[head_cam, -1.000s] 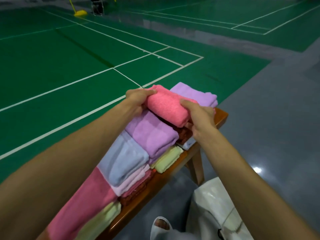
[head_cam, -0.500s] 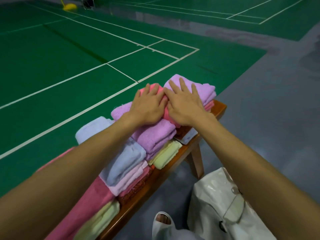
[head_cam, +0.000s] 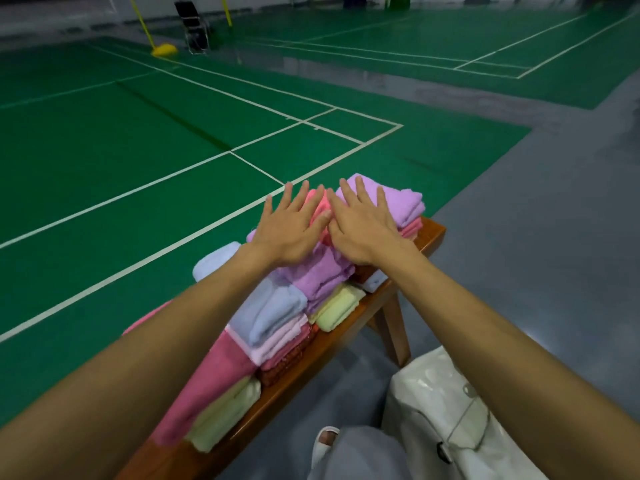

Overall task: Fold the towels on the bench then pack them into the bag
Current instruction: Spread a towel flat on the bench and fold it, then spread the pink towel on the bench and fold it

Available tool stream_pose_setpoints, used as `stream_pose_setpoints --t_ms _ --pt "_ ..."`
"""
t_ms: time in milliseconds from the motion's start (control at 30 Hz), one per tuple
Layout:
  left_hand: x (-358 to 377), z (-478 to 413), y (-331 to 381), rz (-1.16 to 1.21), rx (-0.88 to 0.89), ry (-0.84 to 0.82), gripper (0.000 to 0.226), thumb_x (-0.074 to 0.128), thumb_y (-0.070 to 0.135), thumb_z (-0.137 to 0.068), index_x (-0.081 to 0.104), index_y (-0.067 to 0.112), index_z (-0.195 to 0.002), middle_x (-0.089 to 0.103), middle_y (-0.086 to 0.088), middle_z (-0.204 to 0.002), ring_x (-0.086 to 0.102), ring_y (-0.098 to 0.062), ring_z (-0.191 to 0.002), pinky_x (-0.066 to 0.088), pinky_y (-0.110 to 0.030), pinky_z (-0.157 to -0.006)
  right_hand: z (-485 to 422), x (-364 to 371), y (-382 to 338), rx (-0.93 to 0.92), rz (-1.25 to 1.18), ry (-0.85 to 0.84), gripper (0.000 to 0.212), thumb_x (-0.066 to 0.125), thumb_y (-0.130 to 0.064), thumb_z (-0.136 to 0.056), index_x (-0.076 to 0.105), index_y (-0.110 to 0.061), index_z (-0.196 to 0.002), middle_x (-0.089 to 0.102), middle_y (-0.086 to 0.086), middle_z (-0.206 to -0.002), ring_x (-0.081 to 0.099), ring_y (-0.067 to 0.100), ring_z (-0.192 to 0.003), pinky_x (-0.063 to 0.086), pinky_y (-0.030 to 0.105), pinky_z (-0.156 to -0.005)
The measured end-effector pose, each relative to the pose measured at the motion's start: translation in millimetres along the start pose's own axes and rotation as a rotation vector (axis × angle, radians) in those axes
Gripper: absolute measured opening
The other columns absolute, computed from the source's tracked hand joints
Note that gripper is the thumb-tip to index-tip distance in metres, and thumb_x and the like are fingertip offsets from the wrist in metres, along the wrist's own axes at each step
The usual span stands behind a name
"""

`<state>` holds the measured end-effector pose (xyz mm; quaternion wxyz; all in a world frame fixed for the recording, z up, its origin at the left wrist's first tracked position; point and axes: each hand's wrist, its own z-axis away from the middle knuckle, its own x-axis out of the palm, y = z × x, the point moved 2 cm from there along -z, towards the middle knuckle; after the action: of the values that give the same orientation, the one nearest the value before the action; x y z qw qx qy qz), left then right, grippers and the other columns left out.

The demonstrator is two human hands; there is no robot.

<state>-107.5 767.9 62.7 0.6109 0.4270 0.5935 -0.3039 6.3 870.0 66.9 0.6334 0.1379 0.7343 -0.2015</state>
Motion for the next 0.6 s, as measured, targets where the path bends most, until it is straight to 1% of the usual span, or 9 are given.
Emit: stream_pose_setpoints --t_ms 133,200,267,333,467,533,600 --pt "-32.1 79.1 -28.1 -0.011 -0.031 0.045 0.060 0.011 0.055 -0.108 0.000 0.035 -0.164 0.000 0.005 -0.172 -0.009 -0.022 -0.159 -0.006 -0.053 -0.126 35.2 -10.0 -74.6 -0.159 -0.088 0.074 0.066 0.033 -0.035 -0.105 0.015 -0.006 -0.162 0.007 0.011 -0.171 -0.003 0.029 -0.158 0.002 0.053 -0.127" --pt "-41.7 133.0 -51.4 0.000 -0.081 0.070 0.064 0.009 0.061 -0.106 0.001 0.036 -0.164 0.002 0.006 -0.172 -0.009 -0.020 -0.159 -0.005 -0.052 -0.127 54.8 -8.0 -118.2 -0.257 -0.175 0.070 0.066 0.037 -0.032 -0.105 0.016 -0.004 -0.161 0.009 0.011 -0.171 -0.002 0.028 -0.158 0.005 0.051 -0.127" --pt "-49.5 191.5 -76.3 0.012 -0.139 0.085 0.072 0.003 0.069 -0.099 0.000 0.038 -0.164 0.002 0.007 -0.172 -0.010 -0.018 -0.158 -0.005 -0.051 -0.127 73.5 -2.0 -164.7 -0.357 -0.256 0.028 0.068 0.039 -0.032 -0.105 0.013 -0.003 -0.161 0.007 0.012 -0.171 -0.002 0.028 -0.158 0.004 0.048 -0.127" --pt "-55.4 251.5 -104.2 0.021 -0.217 0.089 0.077 0.000 0.072 -0.094 0.001 0.040 -0.163 0.003 0.006 -0.172 -0.010 -0.017 -0.158 -0.006 -0.050 -0.127 89.9 8.3 -216.3 -0.458 -0.301 -0.013 0.071 0.038 -0.035 -0.105 0.011 -0.003 -0.162 0.006 0.012 -0.171 -0.003 0.027 -0.158 0.003 0.044 -0.128" --pt "-55.0 367.7 -164.6 0.005 -0.404 0.075 0.080 0.000 0.075 -0.091 0.004 0.041 -0.163 0.004 0.006 -0.172 -0.010 -0.017 -0.158 -0.004 -0.050 -0.127 124.2 35.3 -328.1 -0.631 -0.334 -0.120 0.079 0.027 -0.046 -0.096 0.011 -0.005 -0.162 0.007 0.011 -0.171 -0.002 0.026 -0.158 0.005 0.043 -0.128" --pt "-48.4 427.5 -195.2 0.024 -0.507 0.064 0.082 -0.003 0.079 -0.088 0.004 0.043 -0.162 0.003 0.007 -0.172 -0.011 -0.016 -0.158 -0.004 -0.049 -0.127 142.9 53.4 -383.3 -0.702 -0.361 -0.199 0.072 0.031 -0.044 -0.103 0.012 -0.006 -0.162 0.009 0.011 -0.171 0.001 0.026 -0.158 0.007 0.043 -0.128" --pt "-39.9 481.2 -218.6 0.059 -0.596 0.056 0.090 -0.008 0.087 -0.083 0.006 0.045 -0.162 0.005 0.007 -0.171 -0.009 -0.016 -0.158 -0.003 -0.048 -0.127 159.8 71.3 -422.9 -0.735 -0.390 -0.260 0.065 0.039 -0.041 -0.108 0.021 -0.006 -0.160 0.020 0.013 -0.168 0.014 0.027 -0.156 0.014 0.041 -0.126"
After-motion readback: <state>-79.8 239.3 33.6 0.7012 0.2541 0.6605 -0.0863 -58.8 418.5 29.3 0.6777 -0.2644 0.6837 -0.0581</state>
